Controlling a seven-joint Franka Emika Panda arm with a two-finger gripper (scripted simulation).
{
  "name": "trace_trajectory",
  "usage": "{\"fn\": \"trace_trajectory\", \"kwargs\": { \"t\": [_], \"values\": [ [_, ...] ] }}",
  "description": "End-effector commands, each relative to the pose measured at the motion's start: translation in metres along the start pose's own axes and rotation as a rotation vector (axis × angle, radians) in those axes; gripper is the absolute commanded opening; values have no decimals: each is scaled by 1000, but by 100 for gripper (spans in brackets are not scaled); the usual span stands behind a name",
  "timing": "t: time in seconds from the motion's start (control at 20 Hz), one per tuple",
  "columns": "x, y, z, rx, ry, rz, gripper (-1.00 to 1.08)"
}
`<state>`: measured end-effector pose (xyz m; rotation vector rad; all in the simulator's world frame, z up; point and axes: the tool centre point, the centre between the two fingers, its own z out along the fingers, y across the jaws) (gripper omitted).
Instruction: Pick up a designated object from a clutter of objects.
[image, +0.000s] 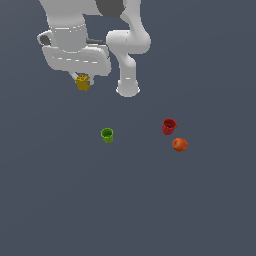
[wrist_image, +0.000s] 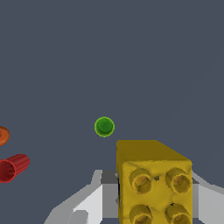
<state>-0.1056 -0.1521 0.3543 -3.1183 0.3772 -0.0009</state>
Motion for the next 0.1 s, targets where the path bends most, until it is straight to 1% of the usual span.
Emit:
{"fn": "trace_trajectory", "kwargs": {
  "t": [0.0, 0.05],
  "values": [
    [-1, 1, -3, -1, -1, -1, -100],
    [-1, 1, -3, -1, -1, -1, -100]
  ]
}}
